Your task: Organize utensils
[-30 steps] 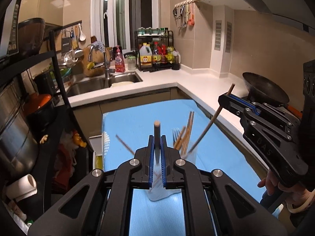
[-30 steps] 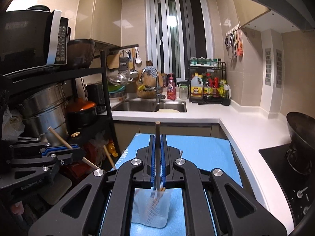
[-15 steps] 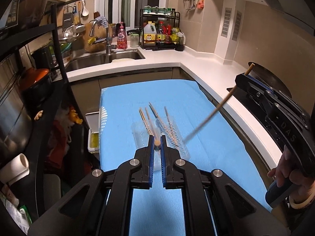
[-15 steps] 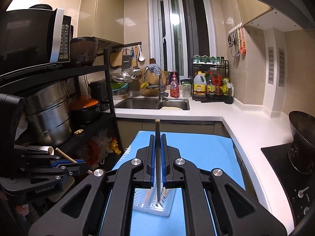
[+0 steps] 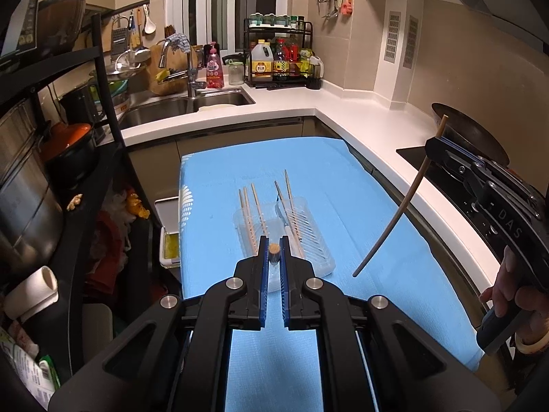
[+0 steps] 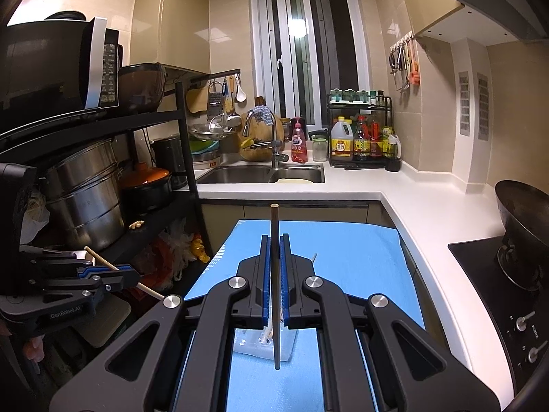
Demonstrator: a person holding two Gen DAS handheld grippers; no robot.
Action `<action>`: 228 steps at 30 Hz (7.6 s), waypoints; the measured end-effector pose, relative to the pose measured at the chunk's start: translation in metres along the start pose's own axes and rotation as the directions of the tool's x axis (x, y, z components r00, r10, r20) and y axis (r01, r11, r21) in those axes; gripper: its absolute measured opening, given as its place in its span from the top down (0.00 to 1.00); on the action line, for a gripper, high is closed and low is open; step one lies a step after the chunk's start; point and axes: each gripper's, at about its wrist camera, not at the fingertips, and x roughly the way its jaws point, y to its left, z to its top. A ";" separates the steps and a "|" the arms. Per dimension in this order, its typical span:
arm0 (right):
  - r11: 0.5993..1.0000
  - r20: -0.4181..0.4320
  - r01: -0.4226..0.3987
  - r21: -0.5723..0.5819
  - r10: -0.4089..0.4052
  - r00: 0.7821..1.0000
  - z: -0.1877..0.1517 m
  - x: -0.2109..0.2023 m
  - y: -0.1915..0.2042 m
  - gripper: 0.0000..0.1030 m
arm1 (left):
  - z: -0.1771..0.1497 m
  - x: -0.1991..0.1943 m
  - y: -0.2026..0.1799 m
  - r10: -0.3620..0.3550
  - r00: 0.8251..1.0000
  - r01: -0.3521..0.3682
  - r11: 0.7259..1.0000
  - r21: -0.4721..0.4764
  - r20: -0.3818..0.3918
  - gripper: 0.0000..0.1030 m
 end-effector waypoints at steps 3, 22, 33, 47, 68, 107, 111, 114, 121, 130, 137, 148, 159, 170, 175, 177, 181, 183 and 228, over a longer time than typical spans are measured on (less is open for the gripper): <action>1.000 -0.004 0.000 0.008 0.000 1.000 -0.001 -0.002 -0.002 0.95 | 0.000 -0.003 0.000 0.005 1.000 -0.005 1.000 0.000 0.004 0.94; 1.000 -0.021 -0.002 0.003 0.002 1.000 -0.003 -0.004 0.002 0.95 | -0.003 -0.005 -0.007 0.015 1.000 -0.015 1.000 0.016 -0.001 0.94; 0.999 -0.035 0.014 0.033 -0.013 0.999 0.012 0.023 -0.012 0.95 | 0.017 0.011 -0.001 0.025 1.000 -0.025 1.000 0.002 0.011 0.94; 0.999 -0.083 0.042 0.012 -0.041 0.996 0.036 0.092 -0.030 0.95 | 0.062 0.071 0.015 0.019 1.000 -0.019 1.000 0.018 -0.011 0.94; 1.000 -0.097 0.008 0.003 -0.008 0.995 0.034 0.101 -0.022 0.95 | 0.060 0.082 0.021 0.002 0.999 -0.001 1.000 0.030 -0.035 0.94; 0.999 0.155 0.041 0.016 -0.043 0.987 -0.220 -0.192 0.001 0.94 | -0.218 -0.054 -0.118 0.011 0.981 -0.020 0.999 0.048 0.194 0.94; 0.999 0.075 0.026 -0.024 -0.024 0.997 -0.245 -0.193 0.009 0.93 | -0.240 -0.048 -0.116 0.017 0.986 -0.025 0.998 0.049 0.166 0.94; 0.999 0.034 0.036 0.000 -0.036 0.999 -0.258 -0.186 0.002 0.94 | -0.246 -0.046 -0.117 0.024 0.988 -0.034 0.998 0.061 0.152 0.94; 0.998 0.085 0.055 -0.006 -0.055 0.995 -0.239 -0.182 0.001 0.94 | -0.242 -0.053 -0.118 0.031 0.983 -0.045 0.996 0.076 0.182 0.94; 0.999 0.108 0.052 -0.002 -0.052 0.993 -0.224 -0.177 0.002 0.94 | -0.235 -0.059 -0.119 0.033 0.977 -0.049 0.996 0.071 0.209 0.94; 0.999 0.145 0.050 0.002 -0.050 0.988 -0.204 -0.182 0.003 0.94 | -0.220 -0.070 -0.121 0.026 0.971 -0.045 0.996 0.075 0.238 0.94; 0.999 0.140 0.032 0.026 -0.036 0.990 -0.192 -0.177 0.005 0.94 | -0.204 -0.073 -0.120 0.032 0.971 -0.049 0.997 0.064 0.236 0.94; 0.999 0.138 0.040 0.032 -0.044 0.989 -0.185 -0.169 0.002 0.94 | -0.196 -0.073 -0.120 0.037 0.968 -0.053 0.997 0.062 0.247 0.94; 1.000 0.155 0.020 0.011 -0.021 0.988 -0.209 -0.176 0.007 0.93 | -0.204 -0.074 -0.123 0.054 0.955 -0.080 0.994 0.078 0.292 0.94; 0.997 0.176 0.018 -0.074 -0.004 0.984 -0.228 -0.196 0.021 0.94 | -0.229 -0.072 -0.138 0.023 0.969 -0.050 0.993 0.103 0.246 0.94; 0.993 0.179 0.028 -0.112 -0.007 0.984 -0.239 -0.202 0.027 0.94 | -0.243 -0.062 -0.143 -0.005 0.980 -0.017 0.994 0.105 0.201 0.94; 0.997 0.071 0.029 -0.070 -0.024 0.997 -0.264 -0.194 0.015 0.94 | -0.261 -0.036 -0.145 -0.012 0.994 0.000 0.993 0.118 0.108 0.94; 0.999 -0.036 0.036 -0.021 -0.036 0.999 -0.280 -0.175 0.002 0.93 | -0.264 -0.024 -0.142 -0.002 0.997 -0.007 0.993 0.120 0.071 0.94; 0.772 -0.136 0.626 0.115 -0.612 0.779 -0.192 -0.261 -0.112 0.05 | -0.146 -0.061 -0.268 -0.074 0.987 0.033 0.964 0.262 0.146 0.13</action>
